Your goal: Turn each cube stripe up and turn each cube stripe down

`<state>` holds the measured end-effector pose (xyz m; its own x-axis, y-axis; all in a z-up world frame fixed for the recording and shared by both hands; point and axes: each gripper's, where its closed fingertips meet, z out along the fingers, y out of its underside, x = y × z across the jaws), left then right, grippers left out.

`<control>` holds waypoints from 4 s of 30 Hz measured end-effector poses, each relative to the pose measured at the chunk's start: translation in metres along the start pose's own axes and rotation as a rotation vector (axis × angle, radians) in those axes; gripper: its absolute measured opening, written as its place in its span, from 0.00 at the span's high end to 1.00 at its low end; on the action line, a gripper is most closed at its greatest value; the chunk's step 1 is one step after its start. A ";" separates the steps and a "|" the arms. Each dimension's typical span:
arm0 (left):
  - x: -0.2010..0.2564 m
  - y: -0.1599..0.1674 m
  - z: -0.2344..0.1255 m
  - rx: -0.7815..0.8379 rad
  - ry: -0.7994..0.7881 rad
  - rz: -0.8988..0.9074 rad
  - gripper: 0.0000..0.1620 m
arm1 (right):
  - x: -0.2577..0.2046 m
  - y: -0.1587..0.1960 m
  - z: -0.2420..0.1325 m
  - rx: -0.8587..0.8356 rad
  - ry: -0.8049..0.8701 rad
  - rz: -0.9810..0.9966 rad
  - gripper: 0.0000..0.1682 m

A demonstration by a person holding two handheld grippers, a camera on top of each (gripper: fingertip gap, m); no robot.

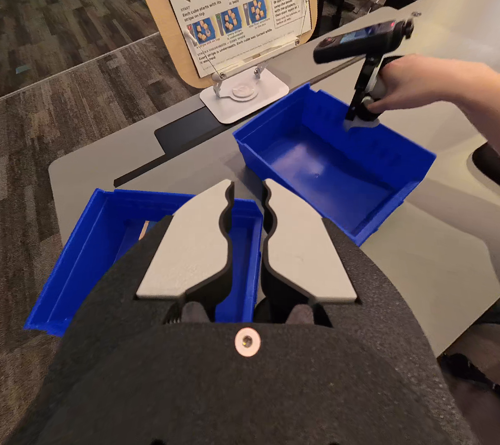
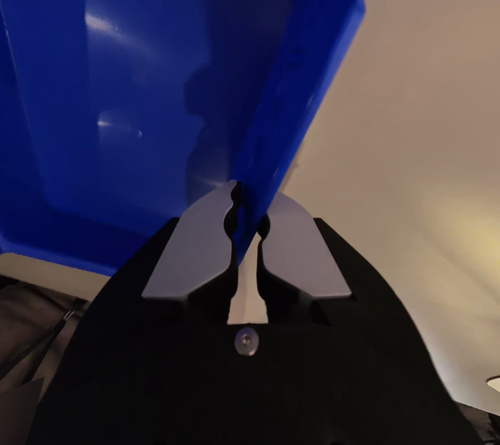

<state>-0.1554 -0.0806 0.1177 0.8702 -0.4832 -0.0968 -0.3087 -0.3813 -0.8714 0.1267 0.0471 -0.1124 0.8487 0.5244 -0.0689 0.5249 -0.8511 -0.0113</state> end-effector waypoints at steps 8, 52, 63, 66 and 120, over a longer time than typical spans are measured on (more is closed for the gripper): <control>0.005 0.002 0.017 -0.054 -0.002 0.018 0.89 | 0.077 0.035 -0.005 0.011 -0.037 0.095 0.97; -0.144 0.116 -0.038 -0.100 -0.658 -0.335 0.61 | 0.329 0.192 -0.216 1.150 0.088 0.539 0.79; -0.164 0.212 -0.022 -0.440 -0.622 -0.769 0.58 | 0.315 0.168 -0.217 1.217 0.016 0.370 0.83; -0.158 0.227 -0.012 -0.503 -0.570 -0.871 0.59 | 0.307 0.160 -0.201 1.129 -0.012 0.322 0.83; -0.157 0.176 0.123 -0.713 -0.202 -0.129 0.81 | 0.267 0.105 -0.164 0.884 0.122 0.105 0.82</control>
<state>-0.2991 0.0255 -0.0798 0.9486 -0.2722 -0.1613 -0.3137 -0.8761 -0.3661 0.4192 0.1024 0.0317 0.9168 0.3993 -0.0064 0.2461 -0.5778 -0.7782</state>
